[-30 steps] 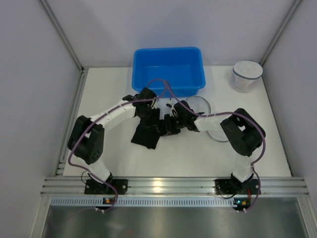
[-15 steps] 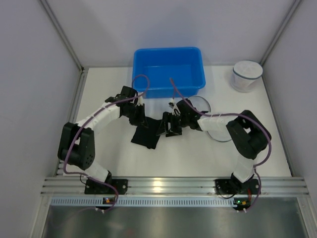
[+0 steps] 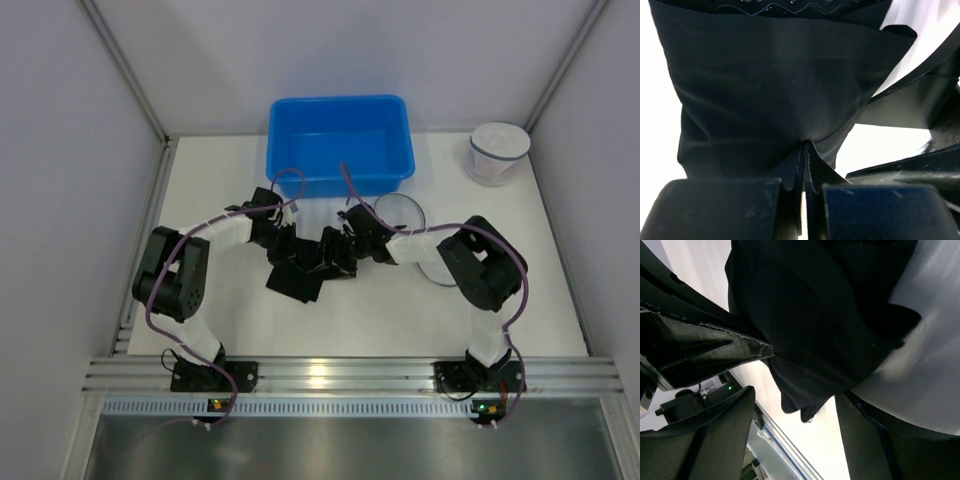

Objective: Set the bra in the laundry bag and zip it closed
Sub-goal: Adjust the bra at the center of the board, then pick up the bra from the center of the board.

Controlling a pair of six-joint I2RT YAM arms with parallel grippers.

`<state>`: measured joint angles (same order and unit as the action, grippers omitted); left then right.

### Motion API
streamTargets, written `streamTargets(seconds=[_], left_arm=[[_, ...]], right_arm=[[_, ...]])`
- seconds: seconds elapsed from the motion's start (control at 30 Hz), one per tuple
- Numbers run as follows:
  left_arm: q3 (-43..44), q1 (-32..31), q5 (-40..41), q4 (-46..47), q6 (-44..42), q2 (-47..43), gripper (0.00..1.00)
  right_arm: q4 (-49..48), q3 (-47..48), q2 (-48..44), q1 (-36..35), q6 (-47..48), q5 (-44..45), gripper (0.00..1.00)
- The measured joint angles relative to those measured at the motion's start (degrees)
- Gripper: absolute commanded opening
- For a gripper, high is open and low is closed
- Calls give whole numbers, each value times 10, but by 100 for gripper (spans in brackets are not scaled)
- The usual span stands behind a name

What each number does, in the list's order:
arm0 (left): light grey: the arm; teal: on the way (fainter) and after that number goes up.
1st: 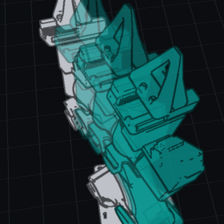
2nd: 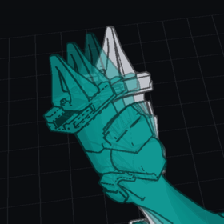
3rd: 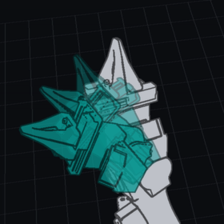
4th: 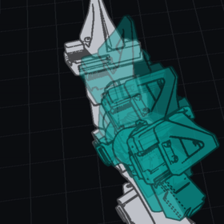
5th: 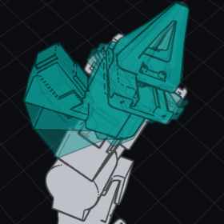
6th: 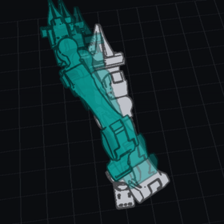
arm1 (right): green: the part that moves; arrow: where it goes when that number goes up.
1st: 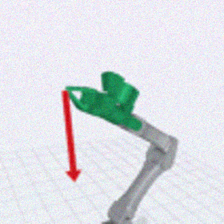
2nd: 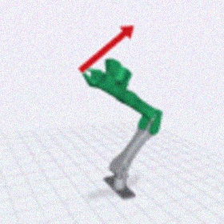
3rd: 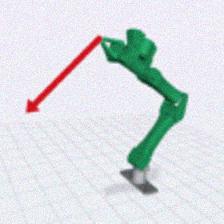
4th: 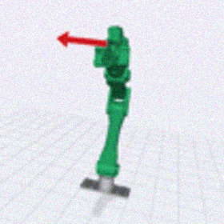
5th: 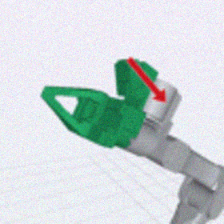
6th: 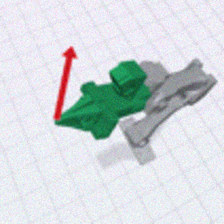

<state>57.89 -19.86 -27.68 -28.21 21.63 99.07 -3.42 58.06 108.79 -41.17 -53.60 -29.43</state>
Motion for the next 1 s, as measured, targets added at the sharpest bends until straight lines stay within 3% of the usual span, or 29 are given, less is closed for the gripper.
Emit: streamTargets(seconds=[0.1, 0.17, 0.23, 0.27, 0.33, 0.37, 0.4, 0.47, 0.5, 0.53, 0.63, 0.87, 1.0], left_arm=[[0, 5, -17, 9, 12, 14, 0], [0, 10, -28, 12, 17, 20, 0], [0, 14, -34, 13, 21, 23, 0], [0, 15, -36, 14, 23, 24, 0], [0, 18, -40, 14, 23, 24, 0], [0, 19, -43, 14, 23, 23, 5], [0, 20, -45, 14, 22, 23, 14], [0, 20, -44, 14, 17, 19, 36], [-1, 20, -43, 13, 14, 11, 42], [-1, 19, -41, 12, 10, -1, 59], [-3, 18, -13, 7, -15, -63, 80], [-9, 23, 83, -4, -153, -262, 82], [-49, -14, 152, -10, -224, -325, 81]], right_arm=[[-1, 6, 6, -7, -12, 14, 63], [5, 10, 8, -9, -15, 23, 56], [16, 18, 13, -9, -16, 31, 44], [21, 20, 16, -10, -14, 37, 31], [30, 20, 18, -10, -7, 49, 17], [33, 20, 19, -10, -4, 54, 3], [35, 20, 19, -10, 2, 56, 0], [32, 20, 19, -10, 10, 56, 0], [29, 20, 19, -10, 13, 55, 0], [23, 20, 19, -10, 18, 54, 0], [12, 19, 13, -9, 31, 43, 0], [-13, 19, -13, -3, 13, 13, 0], [-28, 17, -15, -3, -30, 3, 0]])
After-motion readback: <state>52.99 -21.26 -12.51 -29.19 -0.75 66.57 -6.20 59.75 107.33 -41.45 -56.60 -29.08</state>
